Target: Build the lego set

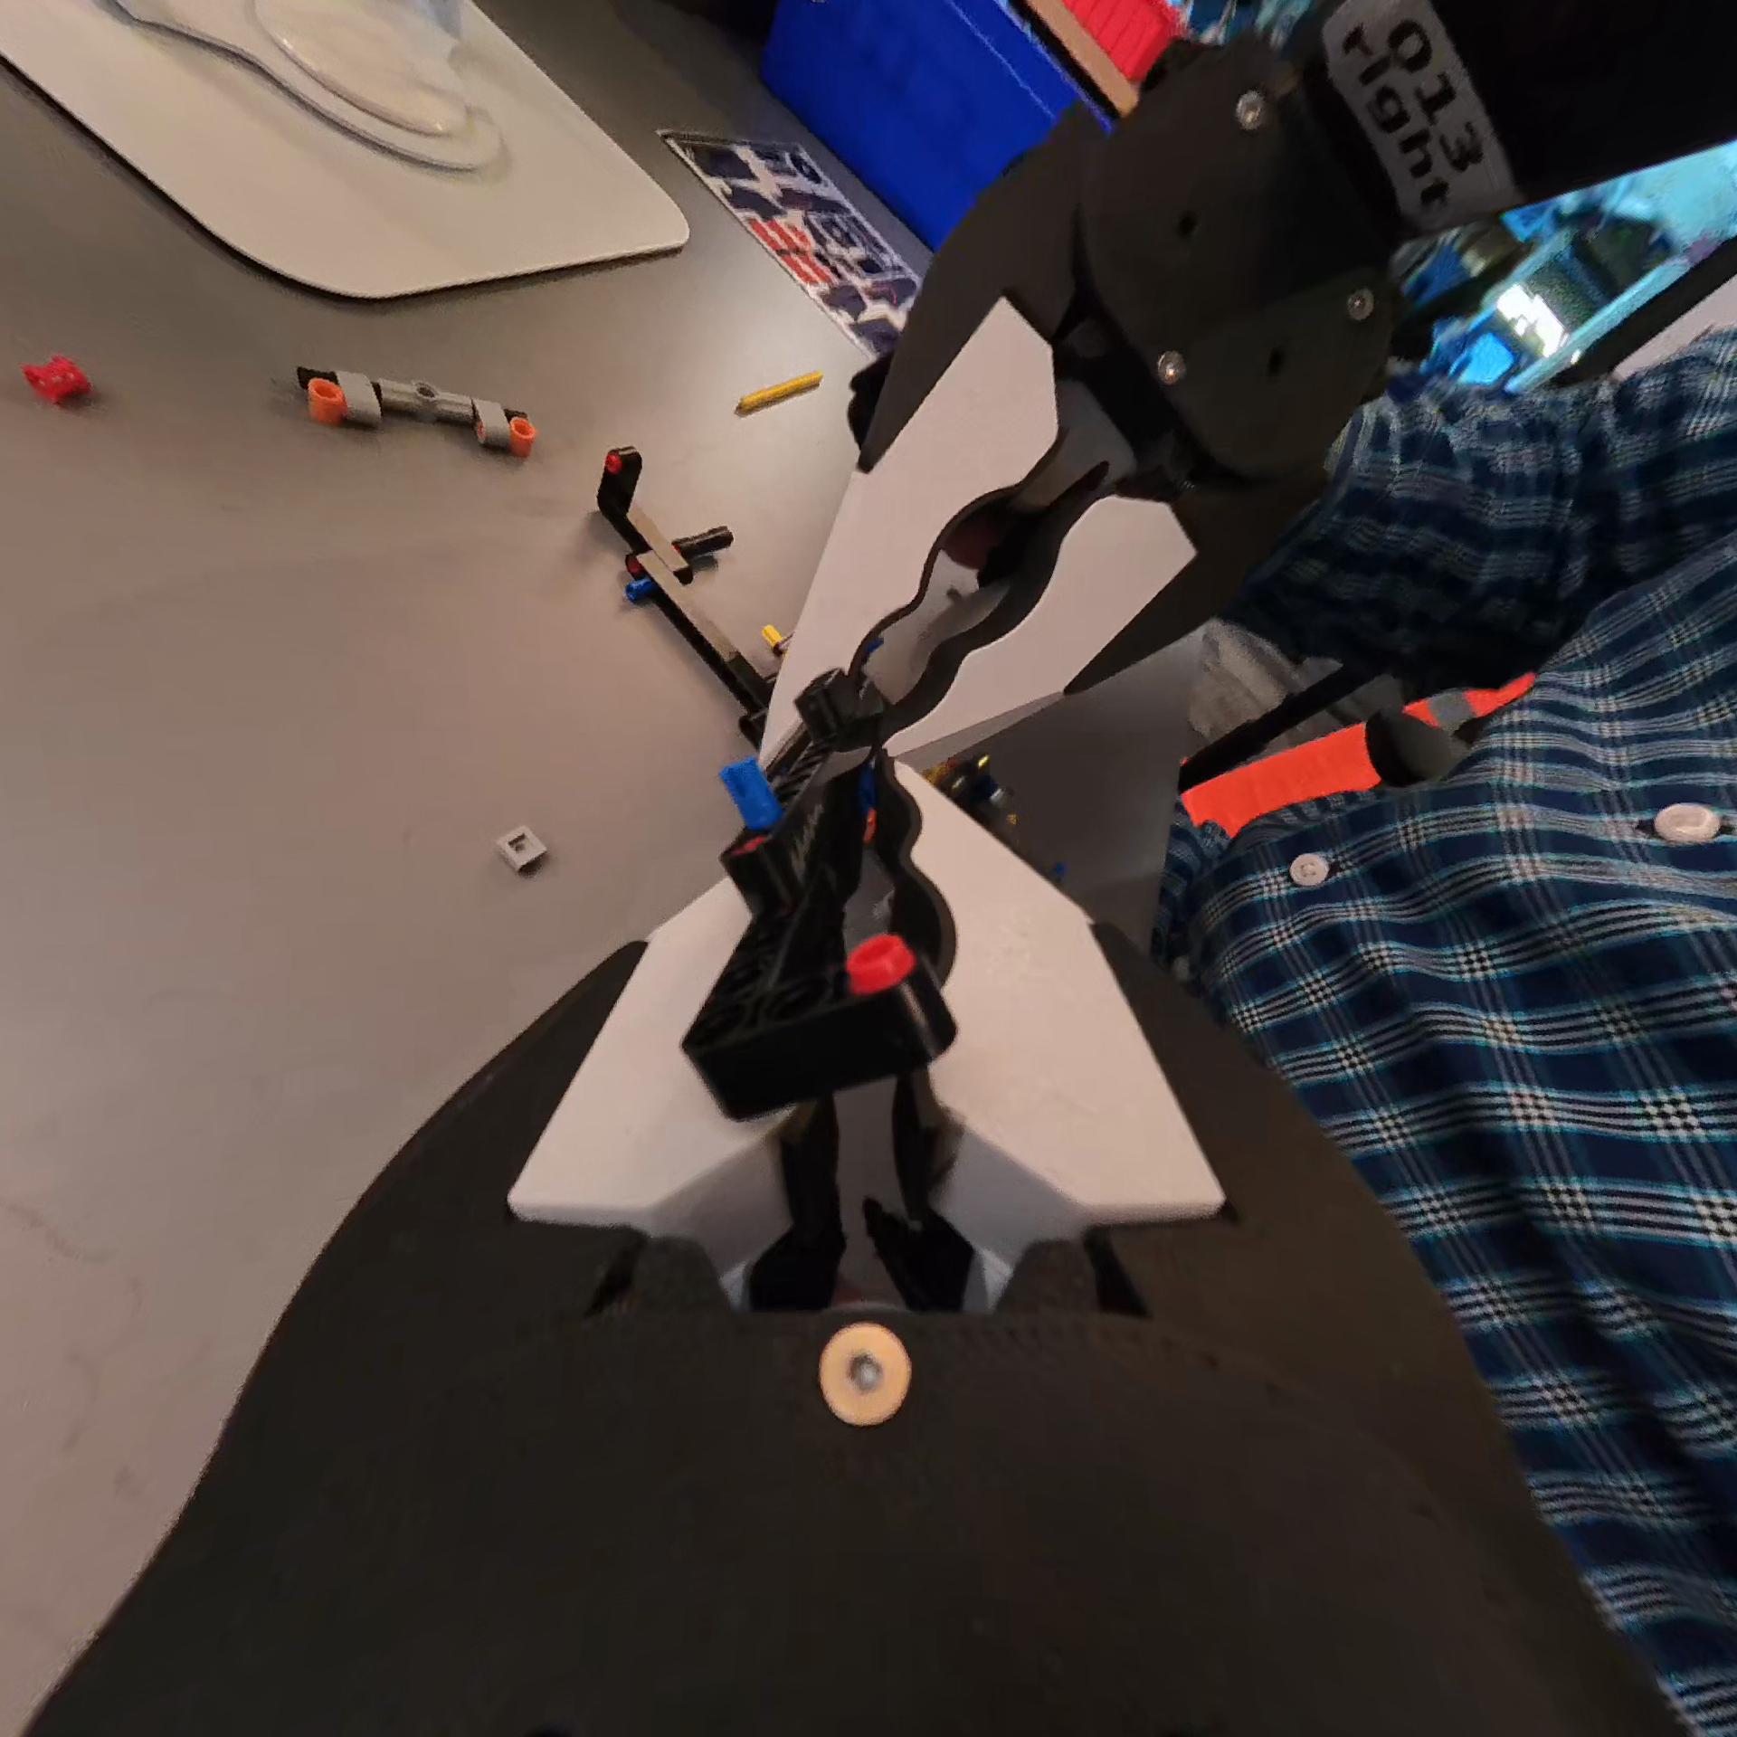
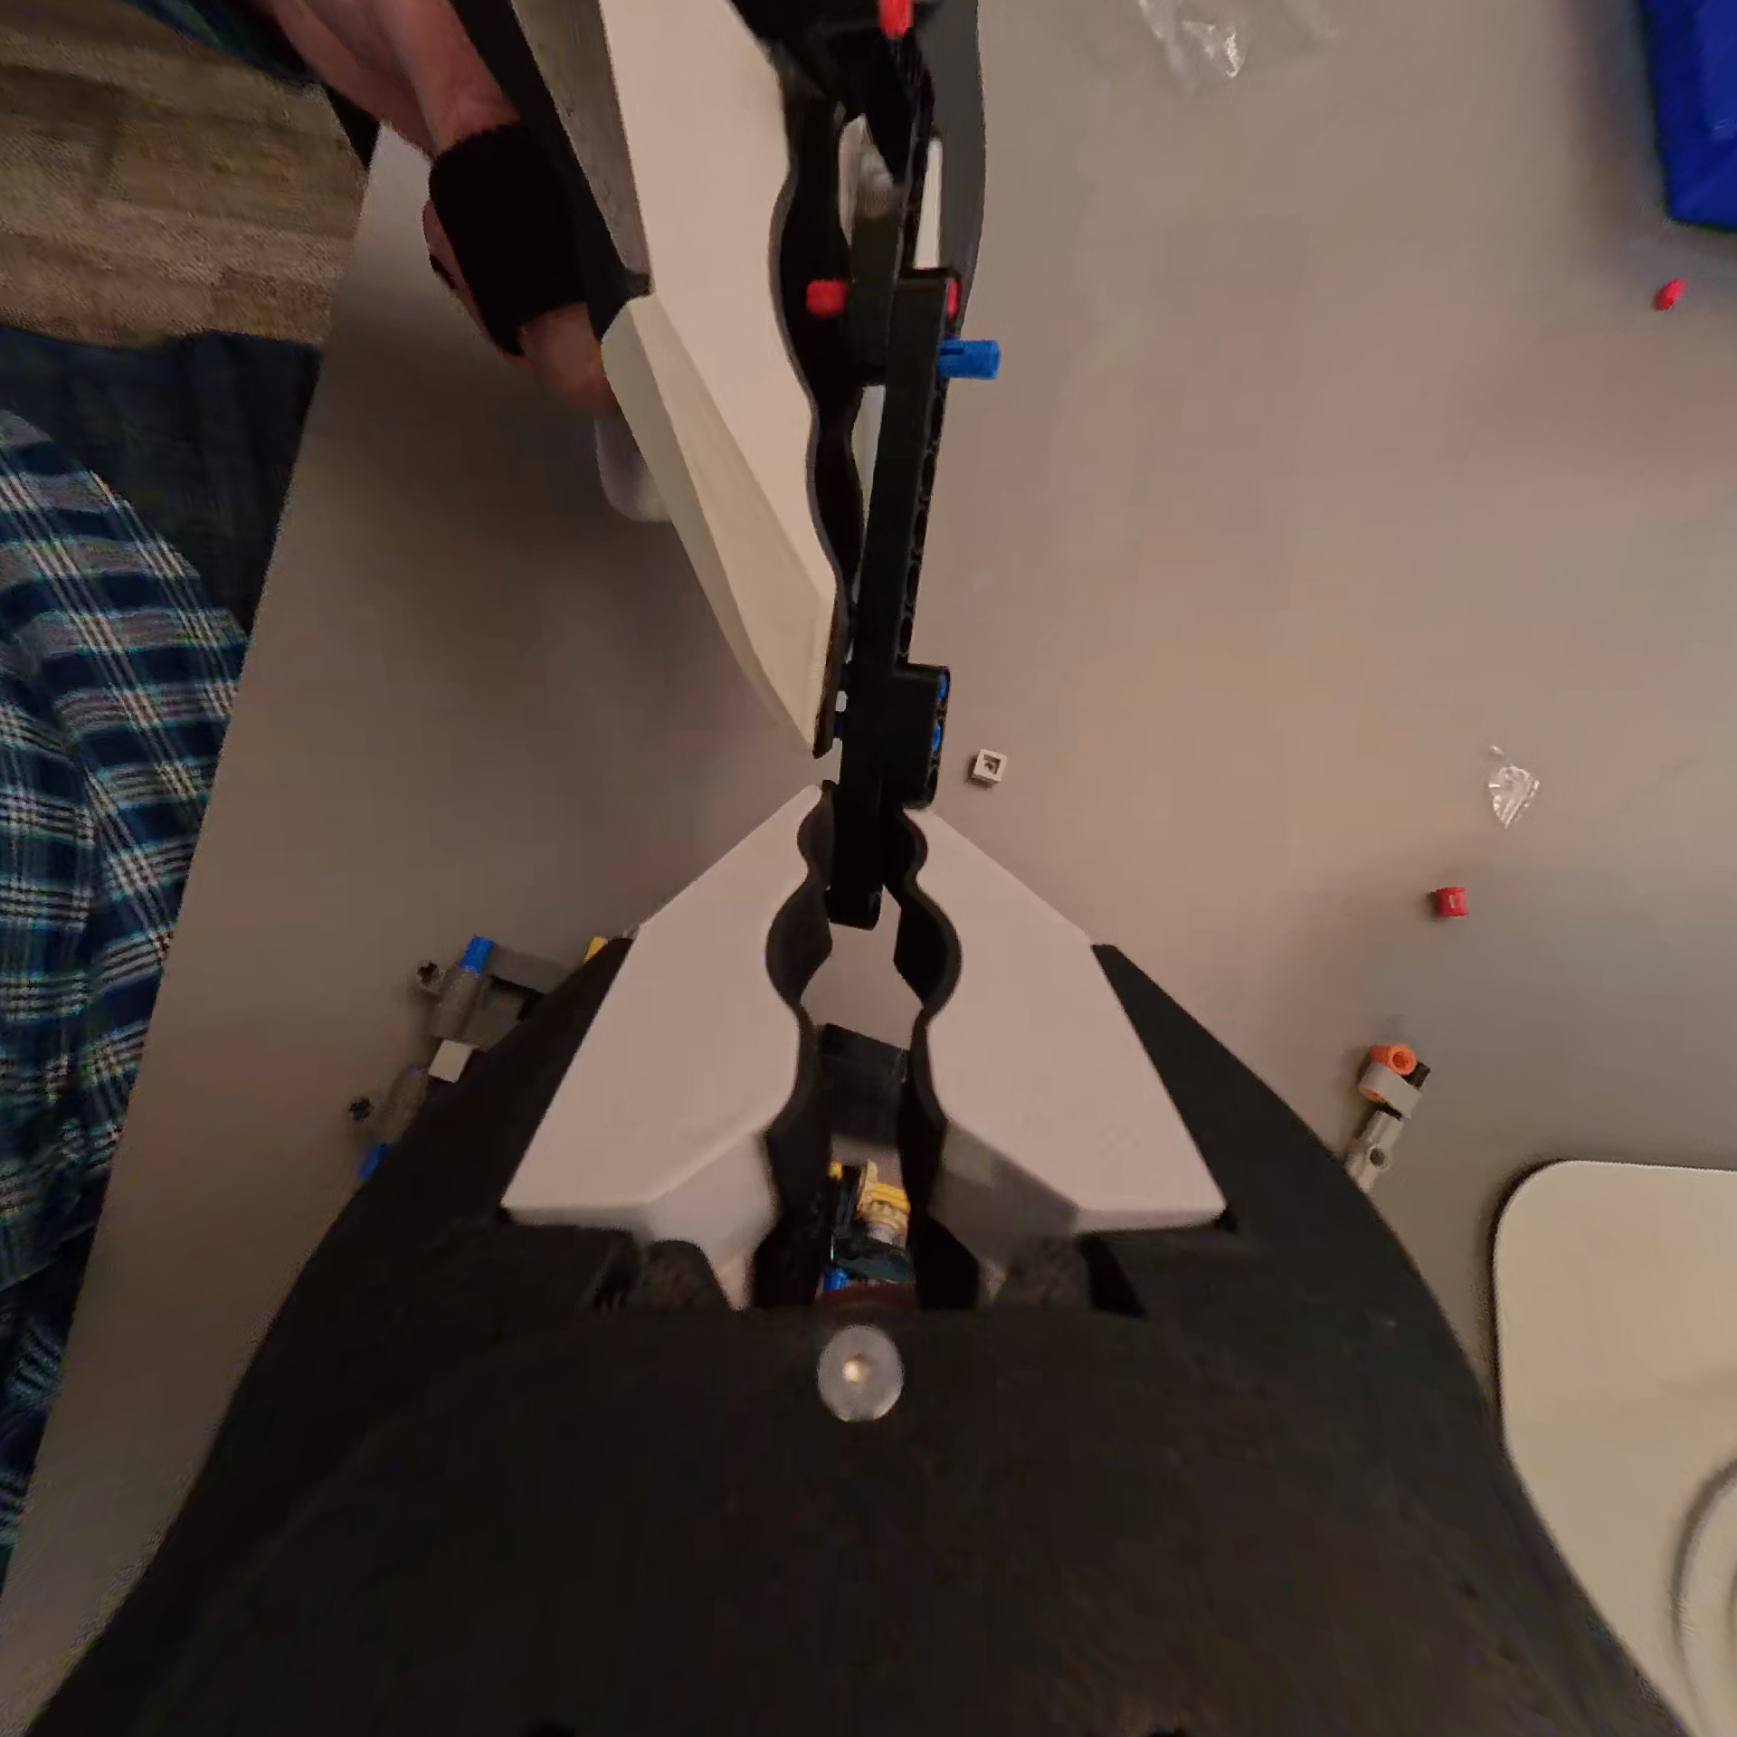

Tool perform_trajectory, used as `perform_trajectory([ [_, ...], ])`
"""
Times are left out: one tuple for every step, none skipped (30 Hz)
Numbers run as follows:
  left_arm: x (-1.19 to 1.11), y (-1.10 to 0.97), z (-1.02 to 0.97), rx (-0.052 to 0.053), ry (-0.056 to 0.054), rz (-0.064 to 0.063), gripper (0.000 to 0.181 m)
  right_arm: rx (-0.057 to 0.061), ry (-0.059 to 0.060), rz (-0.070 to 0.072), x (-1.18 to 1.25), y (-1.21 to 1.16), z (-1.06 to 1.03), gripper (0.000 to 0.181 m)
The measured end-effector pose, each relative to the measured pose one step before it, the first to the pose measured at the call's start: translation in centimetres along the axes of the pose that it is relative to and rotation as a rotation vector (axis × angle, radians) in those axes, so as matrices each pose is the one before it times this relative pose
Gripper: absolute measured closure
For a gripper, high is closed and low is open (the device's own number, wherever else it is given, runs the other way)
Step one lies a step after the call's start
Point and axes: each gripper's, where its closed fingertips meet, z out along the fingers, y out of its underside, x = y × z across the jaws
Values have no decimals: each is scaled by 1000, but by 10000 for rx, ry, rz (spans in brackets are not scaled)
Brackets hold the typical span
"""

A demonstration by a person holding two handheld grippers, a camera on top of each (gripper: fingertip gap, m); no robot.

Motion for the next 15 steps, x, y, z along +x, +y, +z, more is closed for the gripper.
perform_trajectory([
  [43,212,8,-177,-38,194,177,-145,-29,-133,-127,172,184,175],
  [69,43,-1,-36,5,5,177,49,-165,46,-149,36,51,176],
  [-147,-37,21,21,-19,-84,177,95,-40,128,68,-33,18,176],
  [-120,235,106,-141,-44,81,177,-136,59,-73,57,174,153,175],
  [-24,143,21,-100,-25,93,177,-100,-48,-59,-78,173,162,176],
  [8,74,-27,-36,33,-10,177,97,-116,100,-92,-13,83,176],
  [-37,352,113,-136,13,45,177,-92,-35,-91,-137,140,163,176],
  [-68,223,106,-69,-36,27,177,-255,17,-194,-127,309,234,176],
  [-51,-239,-96,81,-89,42,177,33,-24,30,85,-13,41,176],
  [11,-164,-156,-15,20,48,177,195,-93,154,105,-235,-92,176],
  [-54,144,-28,-92,45,14,176,-64,31,-81,16,-44,35,176],
  [-37,190,30,-9,27,-38,177,-179,41,-171,-52,128,172,176],
  [4,191,-8,-57,37,-50,177,43,-96,49,-107,29,159,176],
  [-20,127,12,-68,10,-10,177,45,-88,55,-127,42,130,176],
  [-84,-143,-76,130,-2,-91,177,9,58,-22,52,-22,35,176],
])
